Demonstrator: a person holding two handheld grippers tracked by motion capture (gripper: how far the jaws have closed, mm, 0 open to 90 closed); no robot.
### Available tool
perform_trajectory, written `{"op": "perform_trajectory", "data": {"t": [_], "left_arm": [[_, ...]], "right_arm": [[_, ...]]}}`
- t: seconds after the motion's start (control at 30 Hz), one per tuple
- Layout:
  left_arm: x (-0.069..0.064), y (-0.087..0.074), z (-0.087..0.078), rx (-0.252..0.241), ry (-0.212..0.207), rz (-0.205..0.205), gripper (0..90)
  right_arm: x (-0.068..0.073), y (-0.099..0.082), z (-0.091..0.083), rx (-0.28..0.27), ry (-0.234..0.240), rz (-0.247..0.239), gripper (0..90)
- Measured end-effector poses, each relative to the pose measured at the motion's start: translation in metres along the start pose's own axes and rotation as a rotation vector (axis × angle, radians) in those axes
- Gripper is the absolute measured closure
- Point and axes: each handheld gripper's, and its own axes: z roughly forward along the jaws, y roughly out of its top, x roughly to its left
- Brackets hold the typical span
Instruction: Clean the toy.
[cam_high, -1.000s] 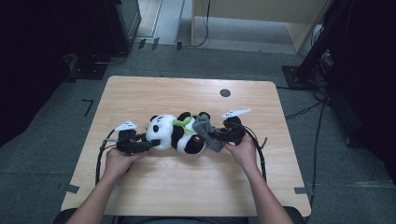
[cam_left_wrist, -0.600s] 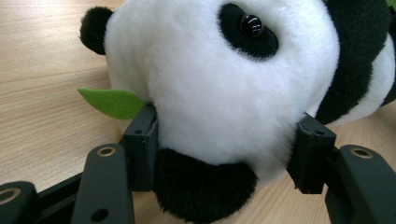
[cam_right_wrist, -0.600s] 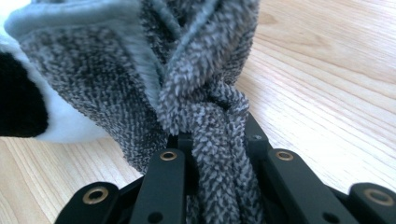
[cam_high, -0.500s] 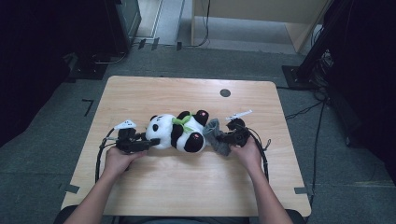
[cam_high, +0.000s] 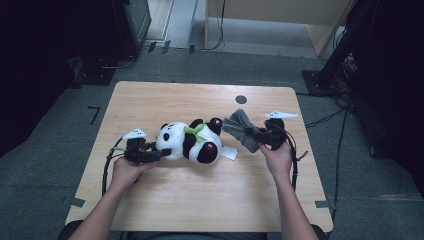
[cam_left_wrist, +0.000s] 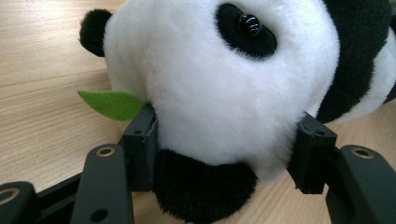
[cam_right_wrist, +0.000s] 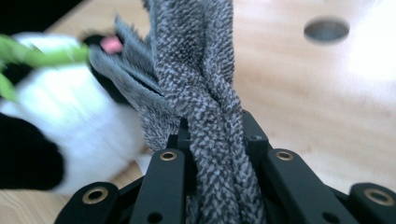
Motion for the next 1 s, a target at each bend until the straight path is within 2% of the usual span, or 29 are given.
{"op": "perform_trajectory", "data": {"t": [0.13, 0.2, 0.3, 0.57, 0.67, 0.77, 0.9, 1.0], "left_arm": [[-0.002, -0.001, 0.001, -0.001, 0.006, 0.006, 38.6], [-0.002, -0.001, 0.001, -0.003, 0.009, 0.009, 38.5], [-0.003, -0.002, 0.001, -0.005, 0.017, 0.018, 38.5], [-0.006, -0.005, 0.0, -0.012, 0.03, 0.034, 38.4], [-0.007, -0.006, 0.0, -0.009, 0.033, 0.04, 38.4], [-0.007, -0.007, 0.0, -0.003, 0.041, 0.05, 38.5], [-0.008, -0.006, 0.001, 0.001, 0.04, 0.037, 38.8], [-0.007, -0.005, 0.001, 0.005, 0.036, 0.017, 39.0]], "right_arm": [[0.012, 0.012, -0.008, -0.054, 0.015, -0.029, 76.7], [0.019, 0.018, -0.008, -0.075, 0.043, -0.034, 76.7], [0.033, 0.025, -0.003, -0.082, 0.075, -0.067, 76.7], [0.073, 0.034, 0.033, -0.035, 0.185, -0.137, 76.7], [0.084, 0.03, 0.05, 0.009, 0.219, -0.153, 76.7], [0.087, 0.024, 0.061, 0.071, 0.171, -0.2, 76.6], [0.075, 0.016, 0.063, 0.076, 0.184, -0.16, 76.9], [0.072, 0.013, 0.064, 0.077, 0.18, -0.161, 77.2]]}}
